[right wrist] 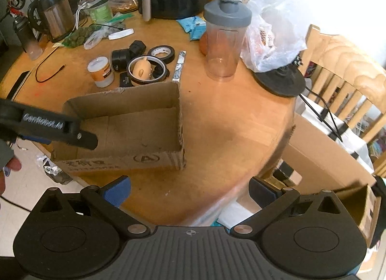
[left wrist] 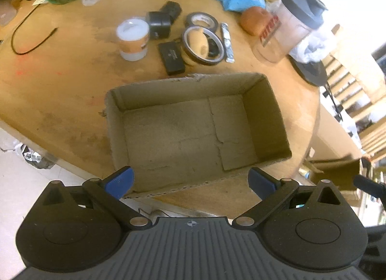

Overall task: Organize rigid objects
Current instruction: 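Move the left tool over the table toward the white-lidded jar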

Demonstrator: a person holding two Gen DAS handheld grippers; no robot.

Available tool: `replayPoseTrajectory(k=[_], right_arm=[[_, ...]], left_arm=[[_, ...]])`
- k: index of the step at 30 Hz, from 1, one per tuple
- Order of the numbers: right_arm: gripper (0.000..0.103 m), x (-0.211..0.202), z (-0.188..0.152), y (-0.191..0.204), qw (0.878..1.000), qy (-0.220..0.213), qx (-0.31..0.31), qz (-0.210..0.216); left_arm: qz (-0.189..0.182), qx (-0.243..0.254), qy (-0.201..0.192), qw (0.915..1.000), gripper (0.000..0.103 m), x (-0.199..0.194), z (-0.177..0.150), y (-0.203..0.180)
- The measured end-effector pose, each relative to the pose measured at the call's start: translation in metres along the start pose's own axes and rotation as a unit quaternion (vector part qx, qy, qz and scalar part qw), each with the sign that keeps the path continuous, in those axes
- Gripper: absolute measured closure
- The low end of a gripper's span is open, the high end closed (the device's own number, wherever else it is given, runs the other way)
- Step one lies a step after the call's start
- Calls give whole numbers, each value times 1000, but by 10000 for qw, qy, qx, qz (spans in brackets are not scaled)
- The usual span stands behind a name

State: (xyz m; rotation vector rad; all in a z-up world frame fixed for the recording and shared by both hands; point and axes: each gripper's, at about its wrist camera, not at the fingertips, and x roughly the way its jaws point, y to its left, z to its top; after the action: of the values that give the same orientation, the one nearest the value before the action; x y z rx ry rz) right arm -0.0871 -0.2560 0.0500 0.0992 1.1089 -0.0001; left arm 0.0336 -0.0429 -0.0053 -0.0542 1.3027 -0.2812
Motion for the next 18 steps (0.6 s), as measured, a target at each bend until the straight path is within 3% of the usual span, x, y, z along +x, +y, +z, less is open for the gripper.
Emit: replayPoseTrajectory(k=[5,9,13,18], right_arm=[[0,12,20,-3,9991,-87,-404,59],[0,25,42,-6,9969,-144,-682,376],[0,37,61,-10,9937,-135,-960,564],[0,46,71,-13,9893,-201,-1192,817]], left_arm=[[6,-559,-168,9983,0,-12,0,14],[356,-986,-307,9940,0,-19,-4,25],[833,-1424,-366,9856,0,-23,-9,33],[1112,-2072,-474,9708,0,-27,-28,39]])
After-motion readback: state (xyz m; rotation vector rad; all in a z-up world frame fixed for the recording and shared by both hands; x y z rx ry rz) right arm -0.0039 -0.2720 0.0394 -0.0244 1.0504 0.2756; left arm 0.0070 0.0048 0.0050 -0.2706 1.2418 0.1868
